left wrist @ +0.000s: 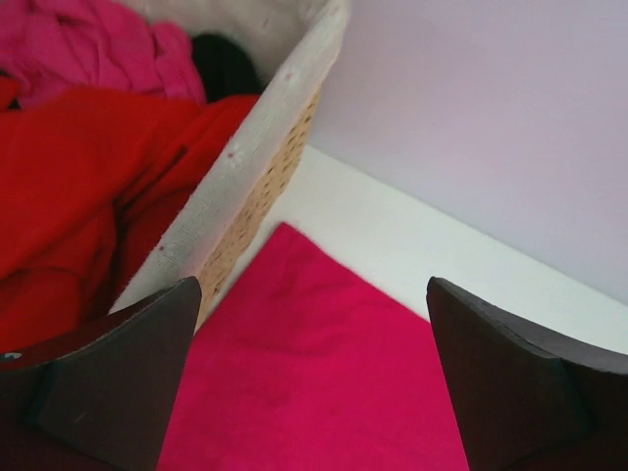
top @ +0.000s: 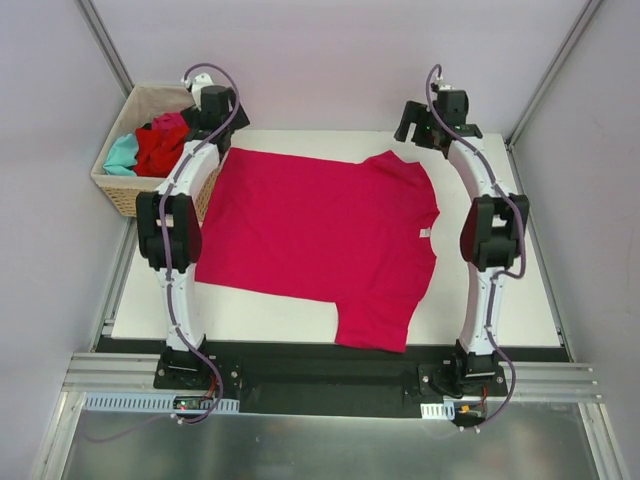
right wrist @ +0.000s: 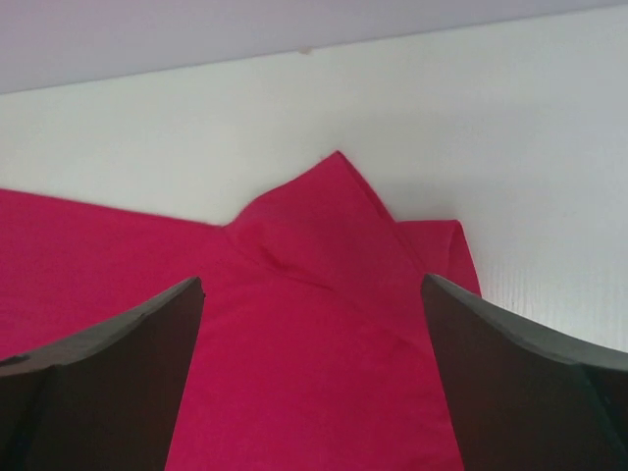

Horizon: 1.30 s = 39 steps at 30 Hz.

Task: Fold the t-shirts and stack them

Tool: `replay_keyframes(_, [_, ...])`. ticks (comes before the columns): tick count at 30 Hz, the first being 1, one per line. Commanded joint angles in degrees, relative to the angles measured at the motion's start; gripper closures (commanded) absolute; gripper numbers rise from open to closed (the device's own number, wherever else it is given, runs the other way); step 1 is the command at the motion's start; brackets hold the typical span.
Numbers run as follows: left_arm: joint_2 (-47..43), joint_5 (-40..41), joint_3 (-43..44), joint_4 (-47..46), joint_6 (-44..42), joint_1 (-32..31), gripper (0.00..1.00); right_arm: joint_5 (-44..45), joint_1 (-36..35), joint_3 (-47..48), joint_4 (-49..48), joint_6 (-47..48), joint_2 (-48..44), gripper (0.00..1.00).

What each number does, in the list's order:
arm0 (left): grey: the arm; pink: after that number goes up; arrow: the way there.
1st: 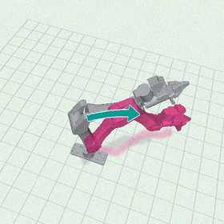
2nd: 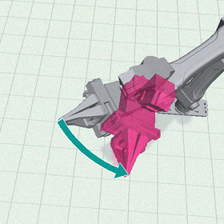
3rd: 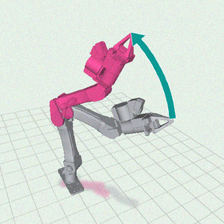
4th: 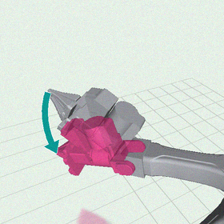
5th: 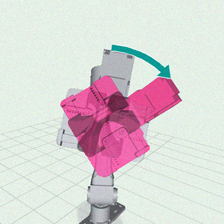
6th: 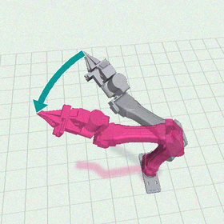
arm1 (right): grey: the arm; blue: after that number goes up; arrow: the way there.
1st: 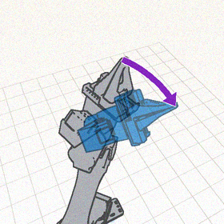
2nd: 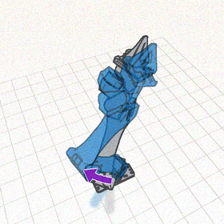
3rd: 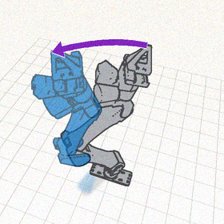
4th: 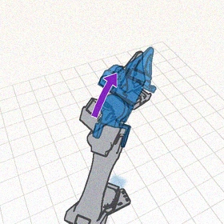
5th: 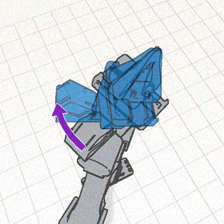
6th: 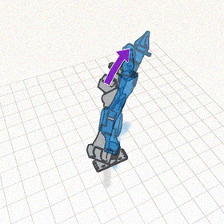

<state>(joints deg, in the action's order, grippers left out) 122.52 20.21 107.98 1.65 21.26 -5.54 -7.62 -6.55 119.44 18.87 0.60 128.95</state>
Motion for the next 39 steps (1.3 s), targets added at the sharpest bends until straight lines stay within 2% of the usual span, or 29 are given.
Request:
replay_keyframes(1, [-18.8,-4.9,0.0,-2.1,-0.9,-2.4,0.01,0.6,-4.1,-10.7,-5.5,1.7,-25.5,0.03])
replay_keyframes(3, [-24.9,-7.9,-3.5,1.7,-0.9,-5.2,0.01,0.2,-7.0,-18.0,-3.9,-2.7,-35.3,0.03])
replay_keyframes(4, [-26.6,-8.7,-4.4,3.9,0.2,-6.1,0.01,-0.1,-8.9,-25.8,-3.1,-4.2,-38.0,0.03])
replay_keyframes(7, [-32.3,-11.5,-9.8,12.3,3.4,-9.5,0.01,2.2,-15.0,-40.4,-1.5,-6.7,-48.9,0.03])
replay_keyframes(8, [-34.1,-11.2,-15.5,12.8,3.7,-10.6,0.01,4.0,-16.6,-42.7,0.1,-6.4,-50.5,0.03])
replay_keyframes(10, [-38.7,-8.7,-21.3,14.1,4.4,-12.6,0.01,9.2,-19.5,-48.0,2.3,-6.2,-54.0,0.04])
replay_keyframes(11, [-40.0,-8.5,-26.7,14.3,5.5,-12.7,0.01,10.1,-19.6,-53.6,2.0,-6.7,-54.8,0.03])
replay_keyframes(14, [-44.6,-7.6,-34.9,16.6,7.1,-12.7,0.01,10.6,-19.6,-62.0,0.2,-7.1,-56.3,0.03])
replay_keyframes(17, [-48.9,-6.8,-41.0,17.6,7.7,-12.7,0.01,10.7,-19.6,-65.8,-1.7,-7.5,-55.0,0.04])
replay_keyframes(21, [-53.3,-6.9,-45.0,18.6,7.6,-12.7,0.01,8.4,-19.6,-67.5,-5.2,-9.4,-51.3,0.04])
replay_keyframes(27, [-55.0,-6.1,-47.0,20.5,7.2,-12.7,0.01,5.8,-19.9,-68.1,-6.8,-11.5,-47.6,0.04])
replay_keyframes(39, [-55.2,-4.1,-47.5,21.4,7.7,-12.7,0.01,6.8,-20.1,-78.8,-9.4,-16.7,-45.6,0.04])
